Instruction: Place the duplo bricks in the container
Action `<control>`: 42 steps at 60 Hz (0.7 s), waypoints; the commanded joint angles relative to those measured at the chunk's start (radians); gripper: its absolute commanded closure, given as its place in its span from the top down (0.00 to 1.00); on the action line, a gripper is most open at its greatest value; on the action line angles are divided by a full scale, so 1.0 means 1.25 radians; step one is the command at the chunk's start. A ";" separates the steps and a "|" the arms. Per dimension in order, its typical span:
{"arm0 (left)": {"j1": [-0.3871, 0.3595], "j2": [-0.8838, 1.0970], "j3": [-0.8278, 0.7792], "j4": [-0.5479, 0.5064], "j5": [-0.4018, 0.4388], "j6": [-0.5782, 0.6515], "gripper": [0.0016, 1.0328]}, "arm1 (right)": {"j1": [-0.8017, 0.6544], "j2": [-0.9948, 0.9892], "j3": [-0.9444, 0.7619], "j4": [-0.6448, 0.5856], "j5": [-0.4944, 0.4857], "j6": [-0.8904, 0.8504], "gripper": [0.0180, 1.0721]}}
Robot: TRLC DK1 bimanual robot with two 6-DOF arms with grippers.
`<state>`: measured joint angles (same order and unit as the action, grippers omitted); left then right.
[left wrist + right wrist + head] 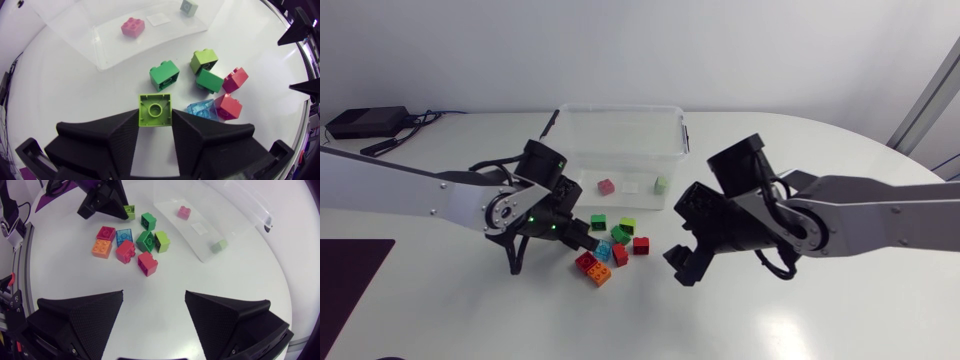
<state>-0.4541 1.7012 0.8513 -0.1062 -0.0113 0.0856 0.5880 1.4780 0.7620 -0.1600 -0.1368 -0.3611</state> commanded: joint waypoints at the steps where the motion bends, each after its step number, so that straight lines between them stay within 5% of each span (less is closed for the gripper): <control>1: 0.010 -0.060 -0.022 -0.014 0.008 0.016 0.31 | 0.009 0.044 0.029 0.016 -0.016 -0.028 0.85; 25: 0.032 -0.265 0.007 -0.092 0.040 0.035 0.31 | 0.025 0.209 0.089 0.075 -0.037 -0.069 0.85; 42: 0.060 -0.259 0.102 -0.106 0.061 0.033 0.31 | 0.025 0.289 0.176 0.054 -0.035 -0.082 0.81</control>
<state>-0.3878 1.3712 0.9134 -0.2310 0.0521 0.1131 0.6144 1.7954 0.9371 -0.0807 -0.1795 -0.4358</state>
